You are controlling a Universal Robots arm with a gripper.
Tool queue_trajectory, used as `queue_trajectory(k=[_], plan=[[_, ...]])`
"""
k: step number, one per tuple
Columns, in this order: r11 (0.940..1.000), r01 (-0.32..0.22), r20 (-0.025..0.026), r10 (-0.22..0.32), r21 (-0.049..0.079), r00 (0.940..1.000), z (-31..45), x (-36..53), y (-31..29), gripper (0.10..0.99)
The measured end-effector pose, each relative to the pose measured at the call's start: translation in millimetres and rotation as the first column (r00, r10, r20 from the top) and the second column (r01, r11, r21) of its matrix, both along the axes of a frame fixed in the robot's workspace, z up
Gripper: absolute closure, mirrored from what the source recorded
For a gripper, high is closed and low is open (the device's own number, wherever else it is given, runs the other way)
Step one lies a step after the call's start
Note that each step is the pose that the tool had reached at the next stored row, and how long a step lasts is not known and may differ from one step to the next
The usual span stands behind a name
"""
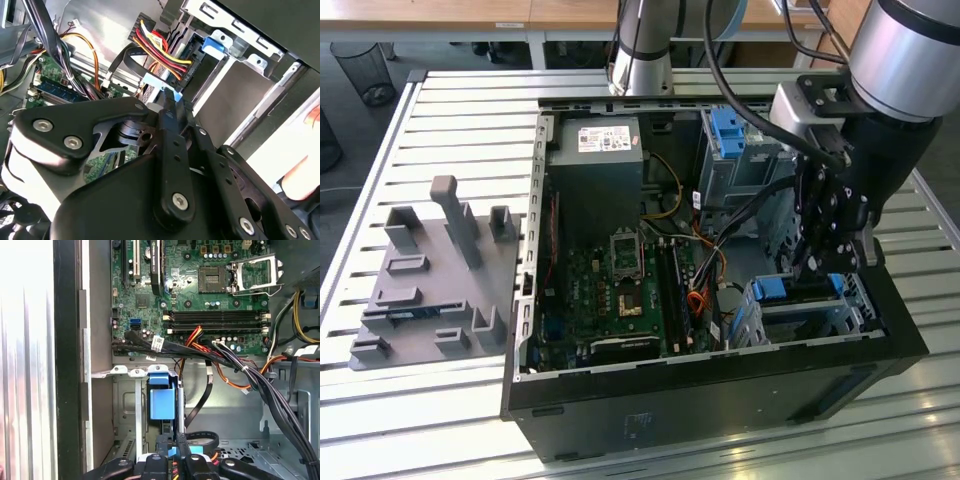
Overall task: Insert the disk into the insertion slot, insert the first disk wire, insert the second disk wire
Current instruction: 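Insert the second disk wire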
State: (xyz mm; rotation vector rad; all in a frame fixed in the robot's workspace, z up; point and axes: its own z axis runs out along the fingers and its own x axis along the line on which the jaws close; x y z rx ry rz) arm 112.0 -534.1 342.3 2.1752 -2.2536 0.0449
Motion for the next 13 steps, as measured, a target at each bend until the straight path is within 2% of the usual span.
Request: queue_trajectory(k=[2, 3, 5, 13], plan=[[1.0000, 0.000, -0.0007, 0.000, 0.000, 1.0000, 1.1, 0.0, 0.0, 0.882], [1.0000, 0.000, -0.0011, 0.000, 0.000, 1.0000, 1.5, 0.0, 0.0, 0.945], [1.0000, 0.000, -0.0018, 0.000, 0.000, 1.0000, 2.6, 0.1, 0.0, 0.980], [1.0000, 0.000, -0.0026, 0.000, 0.000, 1.0000, 4.6, 0.1, 0.0, 0.980]])
